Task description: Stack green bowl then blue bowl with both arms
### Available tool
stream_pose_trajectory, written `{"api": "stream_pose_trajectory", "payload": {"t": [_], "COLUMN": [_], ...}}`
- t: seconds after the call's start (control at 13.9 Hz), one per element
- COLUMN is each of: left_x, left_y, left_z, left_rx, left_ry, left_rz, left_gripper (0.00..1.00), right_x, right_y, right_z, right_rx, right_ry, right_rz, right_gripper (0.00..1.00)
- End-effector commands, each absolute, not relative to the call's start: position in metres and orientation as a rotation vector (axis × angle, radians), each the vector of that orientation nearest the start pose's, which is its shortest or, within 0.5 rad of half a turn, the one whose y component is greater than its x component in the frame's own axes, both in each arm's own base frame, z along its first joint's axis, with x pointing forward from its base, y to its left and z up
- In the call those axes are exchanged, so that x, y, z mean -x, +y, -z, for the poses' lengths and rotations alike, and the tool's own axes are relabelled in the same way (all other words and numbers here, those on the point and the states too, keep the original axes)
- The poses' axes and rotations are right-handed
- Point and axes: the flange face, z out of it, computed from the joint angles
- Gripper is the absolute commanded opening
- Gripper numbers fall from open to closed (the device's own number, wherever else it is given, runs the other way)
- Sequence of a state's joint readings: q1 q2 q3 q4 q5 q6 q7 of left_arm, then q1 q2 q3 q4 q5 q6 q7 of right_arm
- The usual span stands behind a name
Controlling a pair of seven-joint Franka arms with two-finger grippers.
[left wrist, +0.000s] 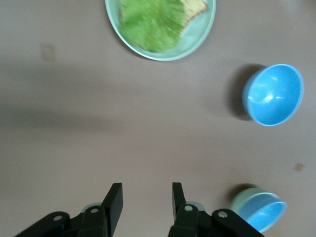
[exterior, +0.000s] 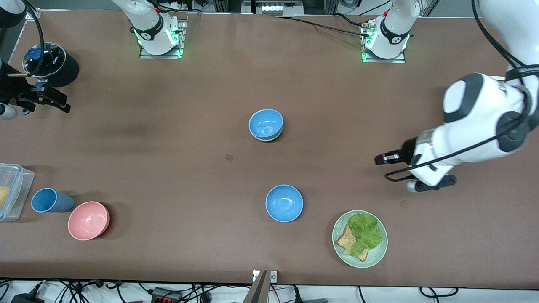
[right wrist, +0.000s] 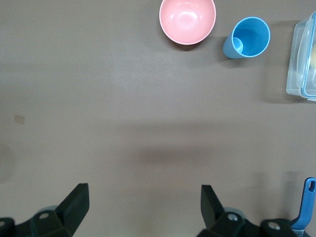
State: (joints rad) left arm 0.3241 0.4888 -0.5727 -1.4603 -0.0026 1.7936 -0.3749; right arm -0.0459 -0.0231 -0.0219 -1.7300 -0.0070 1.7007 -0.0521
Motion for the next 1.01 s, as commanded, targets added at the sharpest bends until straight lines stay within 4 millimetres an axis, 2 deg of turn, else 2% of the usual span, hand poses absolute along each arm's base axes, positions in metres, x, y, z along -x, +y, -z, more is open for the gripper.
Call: {"api": "stream_pose_trajectory", "payload": {"t": [0.0, 0.07, 0.14, 0.22, 0.43, 0.58, 0.72, 0.79, 0.94], "left_x": [-0.665, -0.662, -0.660, -0.656, -0.627, -0.606, -0.591, -0.586, -0.582], "left_y": [-0.049, -0.036, -0.018, -0.010, -0.006, -0.005, -0.004, -0.004, -0.005], "left_z": [-0.444, -0.455, -0.466, -0.480, -0.515, -0.530, -0.527, -0.522, -0.524], "left_rx": [3.285, 3.271, 3.253, 3.230, 3.174, 3.156, 3.143, 3.137, 3.136], "left_ry": [-0.108, -0.022, 0.015, 0.024, -0.003, -0.020, -0.022, -0.026, -0.058], "left_rz": [-0.240, -0.203, -0.166, -0.134, -0.099, -0.082, -0.100, -0.127, -0.156], "left_gripper": [0.48, 0.48, 0.47, 0.47, 0.47, 0.48, 0.53, 1.00, 1.00], "right_x": [-0.549, -0.549, -0.549, -0.549, -0.550, -0.549, -0.549, -0.549, -0.549], "right_y": [-0.038, -0.038, -0.038, -0.038, -0.037, -0.037, -0.037, -0.037, -0.037], "right_z": [-0.580, -0.580, -0.580, -0.581, -0.580, -0.580, -0.581, -0.580, -0.579], "right_rx": [3.161, 3.161, 3.161, 3.161, 3.159, 3.159, 3.159, 3.159, 3.159], "right_ry": [0.018, 0.018, 0.018, 0.020, 0.021, 0.018, 0.018, 0.018, 0.018], "right_rz": [0.008, 0.008, 0.008, 0.013, 0.011, 0.008, 0.008, 0.003, -0.002], "right_gripper": [1.00, 1.00, 1.00, 1.00, 1.00, 1.00, 1.00, 1.00, 1.00]}}
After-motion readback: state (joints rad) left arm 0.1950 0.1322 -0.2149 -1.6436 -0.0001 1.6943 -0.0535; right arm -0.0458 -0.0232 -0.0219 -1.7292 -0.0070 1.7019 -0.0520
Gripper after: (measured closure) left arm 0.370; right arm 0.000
